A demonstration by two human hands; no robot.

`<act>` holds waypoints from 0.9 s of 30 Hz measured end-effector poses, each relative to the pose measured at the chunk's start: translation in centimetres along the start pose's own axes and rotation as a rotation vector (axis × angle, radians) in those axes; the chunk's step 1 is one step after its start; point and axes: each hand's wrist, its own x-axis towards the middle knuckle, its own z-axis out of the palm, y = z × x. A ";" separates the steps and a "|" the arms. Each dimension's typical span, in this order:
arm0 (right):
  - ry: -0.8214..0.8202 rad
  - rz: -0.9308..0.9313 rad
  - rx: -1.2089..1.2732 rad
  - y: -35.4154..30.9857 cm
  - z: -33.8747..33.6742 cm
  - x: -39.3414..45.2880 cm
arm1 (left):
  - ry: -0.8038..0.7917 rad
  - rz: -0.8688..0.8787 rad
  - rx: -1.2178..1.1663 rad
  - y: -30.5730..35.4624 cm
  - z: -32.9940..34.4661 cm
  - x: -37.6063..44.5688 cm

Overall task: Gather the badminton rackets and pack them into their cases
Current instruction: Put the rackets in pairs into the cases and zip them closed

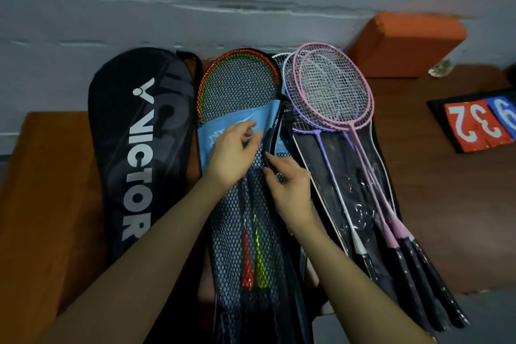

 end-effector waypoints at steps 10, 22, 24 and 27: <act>-0.100 -0.044 0.103 -2.1 -1.7 0.2 | 0.043 -0.101 -0.131 2.0 -0.8 1.7; 0.125 -0.008 -0.094 -5.1 -1.7 4.0 | 0.049 -0.008 -0.280 3.0 -4.8 -4.3; 0.167 -0.008 -0.120 -5.5 -1.7 4.1 | 0.044 0.003 -0.300 3.2 -5.3 -5.2; 0.193 -0.032 -0.057 -6.3 -1.6 3.8 | 0.012 0.003 -0.339 3.0 -6.0 -6.3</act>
